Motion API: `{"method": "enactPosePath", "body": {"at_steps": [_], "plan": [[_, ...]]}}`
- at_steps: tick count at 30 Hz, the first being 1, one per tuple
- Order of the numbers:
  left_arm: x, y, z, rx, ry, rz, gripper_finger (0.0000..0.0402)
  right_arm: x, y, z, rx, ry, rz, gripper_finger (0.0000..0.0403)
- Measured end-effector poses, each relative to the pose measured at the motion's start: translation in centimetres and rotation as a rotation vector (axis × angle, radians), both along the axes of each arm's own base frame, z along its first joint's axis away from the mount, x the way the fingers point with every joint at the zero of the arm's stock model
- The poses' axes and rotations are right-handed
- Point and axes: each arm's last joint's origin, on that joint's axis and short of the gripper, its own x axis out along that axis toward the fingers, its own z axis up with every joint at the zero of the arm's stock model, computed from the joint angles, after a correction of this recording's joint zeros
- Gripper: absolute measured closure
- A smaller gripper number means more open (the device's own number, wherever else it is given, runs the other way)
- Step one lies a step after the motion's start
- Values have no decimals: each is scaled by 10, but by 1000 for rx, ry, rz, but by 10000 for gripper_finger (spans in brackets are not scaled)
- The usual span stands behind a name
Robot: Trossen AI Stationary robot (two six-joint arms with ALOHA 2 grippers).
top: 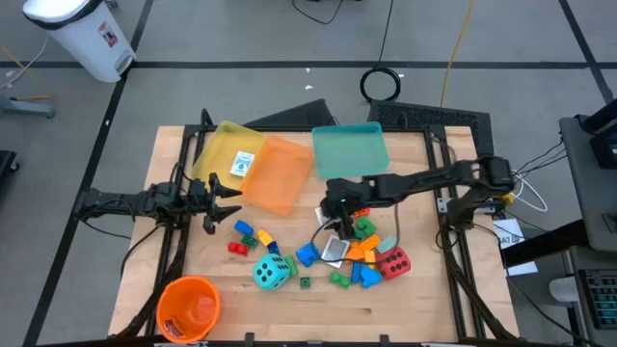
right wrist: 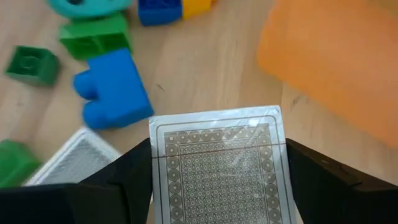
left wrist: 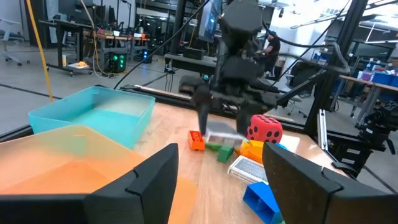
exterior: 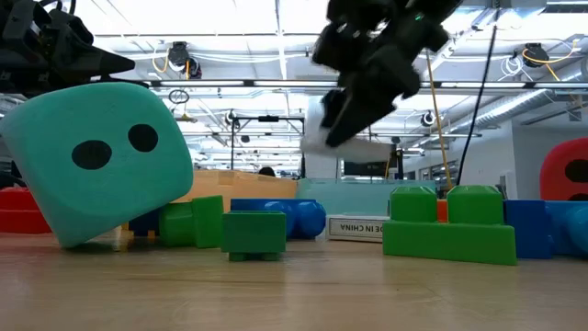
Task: Pick & Place Toys
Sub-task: Put the brown deck of cards into the yellow bin
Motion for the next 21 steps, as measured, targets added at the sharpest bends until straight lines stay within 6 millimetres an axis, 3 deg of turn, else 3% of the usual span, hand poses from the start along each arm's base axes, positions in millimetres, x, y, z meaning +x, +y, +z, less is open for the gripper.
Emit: {"method": "enactPosePath", "body": {"at_steps": [5, 11, 18, 21], "plan": [[0, 0, 1, -1, -16, 0, 160, -21, 0, 16, 21, -220, -28, 137], [-1, 1, 11, -136, -131, 30, 160, -40, -1, 0, 21, -426, -104, 136], [-2, 4, 14, -197, -171, 100, 160, -48, -7, -9, -101, -470, -257, 137], [0, 5, 14, -331, -193, 149, 160, -48, -7, -8, -150, -478, -260, 137]]}}
